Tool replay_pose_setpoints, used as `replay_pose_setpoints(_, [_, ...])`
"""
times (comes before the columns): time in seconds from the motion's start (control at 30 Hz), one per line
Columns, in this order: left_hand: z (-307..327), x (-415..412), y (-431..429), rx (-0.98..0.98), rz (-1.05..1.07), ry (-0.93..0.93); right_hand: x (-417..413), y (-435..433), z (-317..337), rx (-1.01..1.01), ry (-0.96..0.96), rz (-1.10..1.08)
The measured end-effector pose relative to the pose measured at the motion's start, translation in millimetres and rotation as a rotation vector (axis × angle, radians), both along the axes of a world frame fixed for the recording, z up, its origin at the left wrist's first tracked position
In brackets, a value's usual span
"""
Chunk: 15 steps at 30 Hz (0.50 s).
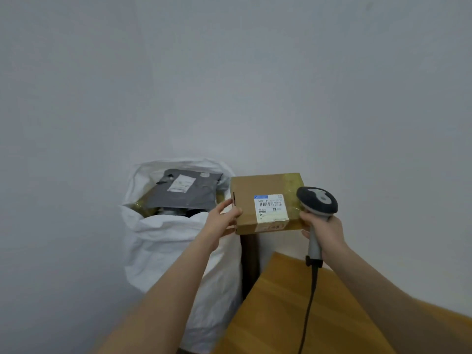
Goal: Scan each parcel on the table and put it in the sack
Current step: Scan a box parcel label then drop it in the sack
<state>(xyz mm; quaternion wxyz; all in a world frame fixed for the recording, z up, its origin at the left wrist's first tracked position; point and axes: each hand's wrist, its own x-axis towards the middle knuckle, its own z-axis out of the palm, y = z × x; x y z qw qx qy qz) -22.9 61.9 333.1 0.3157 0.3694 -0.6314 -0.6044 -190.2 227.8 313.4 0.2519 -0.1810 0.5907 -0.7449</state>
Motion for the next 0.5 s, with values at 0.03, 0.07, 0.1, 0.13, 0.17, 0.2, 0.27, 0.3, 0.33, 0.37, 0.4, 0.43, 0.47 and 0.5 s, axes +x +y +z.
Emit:
replay_pose_setpoints(0.03, [8, 17, -19, -0.004, -0.007, -0.009, 13, -24, 7, -0.005, 0.006, 0.005])
replay_pose_setpoints(0.07, [16, 34, -38, -0.007, -0.010, -0.018, 26, -47, 12, -0.009, 0.012, 0.011])
replay_pose_setpoints(0.1, [23, 50, -58, -0.009, 0.003, -0.021, 39, -70, 18, -0.009, 0.020, 0.020])
replay_pose_setpoints(0.13, [31, 63, -77, -0.011, 0.032, -0.013, 50, -92, 23, -0.010, 0.024, 0.031])
replay_pose_setpoints(0.17, [39, 74, -96, -0.011, 0.073, 0.002, 60, -111, 29, -0.010, 0.026, 0.043])
replay_pose_setpoints(0.2, [46, 83, -114, -0.008, 0.118, 0.020, 68, -128, 34, -0.005, 0.029, 0.052])
replay_pose_setpoints(0.27, [58, 93, -147, 0.003, 0.202, 0.056, 77, -158, 42, 0.016, 0.037, 0.040])
replay_pose_setpoints(0.3, [61, 96, -163, 0.013, 0.243, 0.078, 77, -169, 44, 0.032, 0.035, 0.022])
replay_pose_setpoints(0.33, [64, 98, -179, 0.013, 0.286, 0.096, 75, -179, 45, 0.045, 0.024, 0.004])
replay_pose_setpoints(0.37, [67, 100, -195, -0.001, 0.329, 0.100, 72, -188, 44, 0.059, 0.009, -0.012])
replay_pose_setpoints(0.4, [69, 101, -210, -0.016, 0.366, 0.090, 67, -197, 42, 0.078, -0.003, -0.028])
replay_pose_setpoints(0.43, [70, 102, -223, -0.026, 0.398, 0.070, 62, -204, 40, 0.101, -0.005, -0.040])
replay_pose_setpoints(0.47, [70, 101, -237, -0.030, 0.419, 0.047, 56, -212, 36, 0.122, -0.005, -0.044])
replay_pose_setpoints(0.5, [68, 99, -248, -0.030, 0.432, 0.022, 50, -219, 32, 0.139, -0.010, -0.041])
